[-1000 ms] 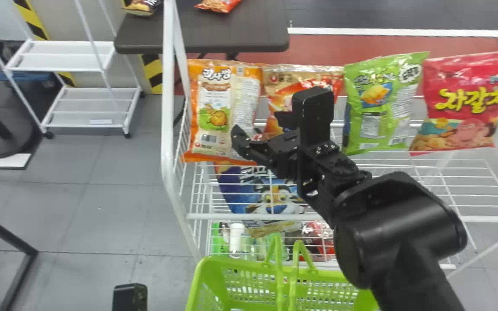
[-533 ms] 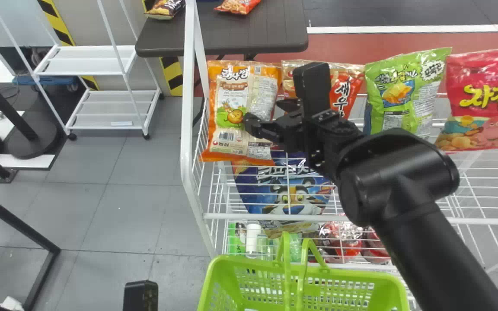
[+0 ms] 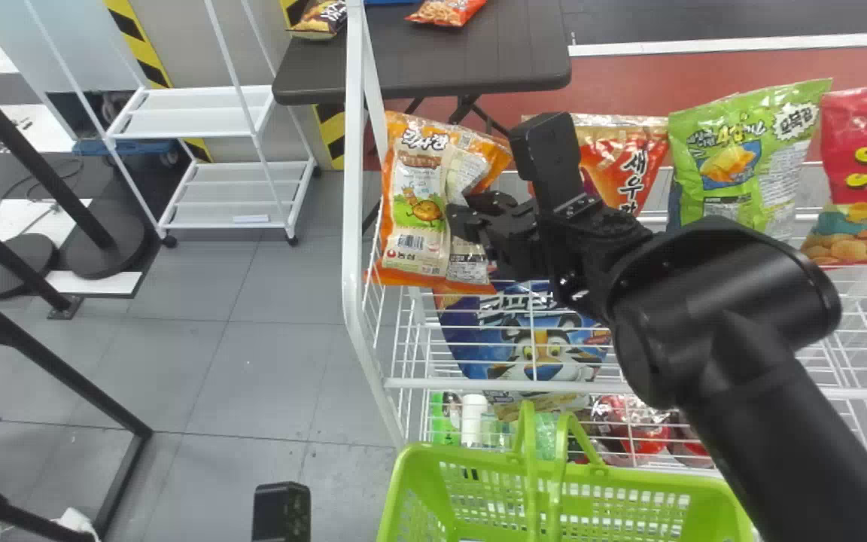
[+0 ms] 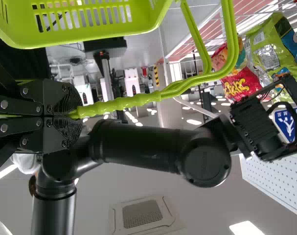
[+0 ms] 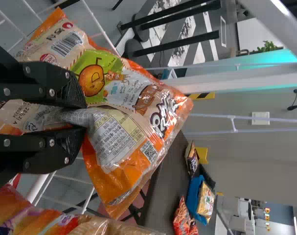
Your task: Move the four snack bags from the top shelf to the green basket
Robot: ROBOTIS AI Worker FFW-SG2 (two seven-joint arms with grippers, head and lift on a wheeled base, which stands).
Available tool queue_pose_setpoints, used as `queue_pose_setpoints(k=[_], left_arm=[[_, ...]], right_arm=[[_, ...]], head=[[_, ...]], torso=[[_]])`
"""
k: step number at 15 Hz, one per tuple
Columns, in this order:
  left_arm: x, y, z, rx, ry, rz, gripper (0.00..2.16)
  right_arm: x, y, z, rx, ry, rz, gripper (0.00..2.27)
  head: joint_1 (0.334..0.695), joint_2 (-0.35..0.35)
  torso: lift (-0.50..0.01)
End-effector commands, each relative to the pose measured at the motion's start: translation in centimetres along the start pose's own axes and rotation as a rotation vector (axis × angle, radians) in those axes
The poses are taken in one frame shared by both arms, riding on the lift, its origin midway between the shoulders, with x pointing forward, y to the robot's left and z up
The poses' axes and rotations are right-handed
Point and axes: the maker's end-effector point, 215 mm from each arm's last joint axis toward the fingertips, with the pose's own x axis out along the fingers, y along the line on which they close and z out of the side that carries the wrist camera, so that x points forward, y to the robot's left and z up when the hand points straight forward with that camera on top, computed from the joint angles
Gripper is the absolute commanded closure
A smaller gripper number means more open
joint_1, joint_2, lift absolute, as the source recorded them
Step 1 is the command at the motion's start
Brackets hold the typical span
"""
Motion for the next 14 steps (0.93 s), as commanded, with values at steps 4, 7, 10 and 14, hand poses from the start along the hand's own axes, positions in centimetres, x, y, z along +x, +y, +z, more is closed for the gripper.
queue_pose_setpoints(k=[4,7,10,14], left_arm=[[0.7,-0.2,-0.2,0.016,0.009,0.011,1.36],[1.2,-0.5,-0.6,0.029,0.024,0.016,1.37],[1.4,-0.9,-0.8,0.036,0.027,0.015,1.36],[0.9,-0.6,-0.3,0.041,0.006,0.033,1.36]], right_arm=[[-3.6,3.3,0.9,0.062,-0.026,0.038,2.11],[-7.0,3.6,2.4,0.079,-0.059,-0.011,2.11],[-12.5,0.2,0.7,0.04,-0.02,-0.133,2.11],[-23.0,-4.6,-1.6,0.031,-0.004,-0.264,2.11]], head=[[0.695,0.178],[0.695,0.175],[0.695,0.13],[0.695,-0.034]], torso=[[0.0],[0.0],[0.0],[0.0]])
